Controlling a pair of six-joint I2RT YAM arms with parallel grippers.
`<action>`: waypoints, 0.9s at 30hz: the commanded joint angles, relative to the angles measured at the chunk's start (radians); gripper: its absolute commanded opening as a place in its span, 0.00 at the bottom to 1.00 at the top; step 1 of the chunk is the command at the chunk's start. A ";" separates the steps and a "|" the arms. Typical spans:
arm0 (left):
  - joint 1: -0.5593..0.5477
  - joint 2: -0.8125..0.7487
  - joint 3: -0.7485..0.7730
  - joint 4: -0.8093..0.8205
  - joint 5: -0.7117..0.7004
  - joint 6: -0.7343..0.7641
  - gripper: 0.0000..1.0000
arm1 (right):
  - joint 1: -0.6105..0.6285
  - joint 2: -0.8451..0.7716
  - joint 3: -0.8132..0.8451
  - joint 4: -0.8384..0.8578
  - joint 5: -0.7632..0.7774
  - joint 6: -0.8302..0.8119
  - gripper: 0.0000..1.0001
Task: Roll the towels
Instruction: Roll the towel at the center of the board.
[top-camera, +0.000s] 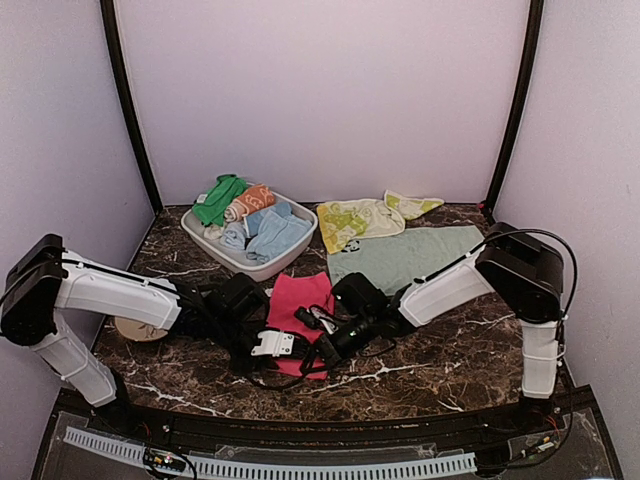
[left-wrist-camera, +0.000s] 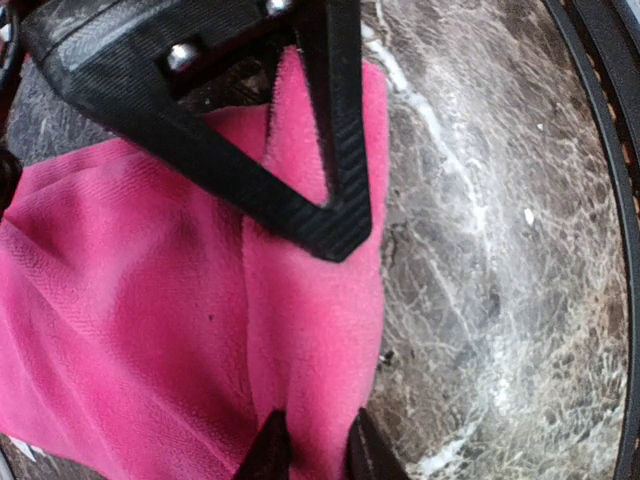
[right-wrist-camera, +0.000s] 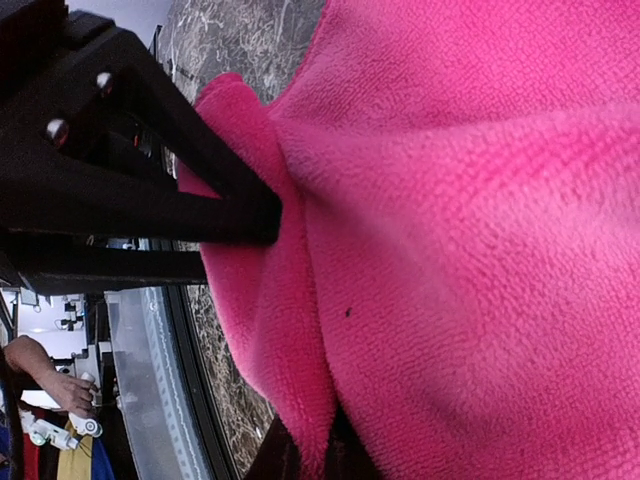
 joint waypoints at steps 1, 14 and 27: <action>0.050 0.007 -0.016 -0.004 0.020 -0.025 0.16 | -0.006 -0.049 -0.038 -0.059 0.097 -0.009 0.09; 0.141 0.095 0.075 -0.163 0.286 -0.125 0.04 | 0.012 -0.361 -0.208 -0.014 0.491 -0.124 1.00; 0.175 0.164 0.180 -0.395 0.463 -0.057 0.01 | 0.199 -0.917 -0.635 0.365 1.072 -0.501 1.00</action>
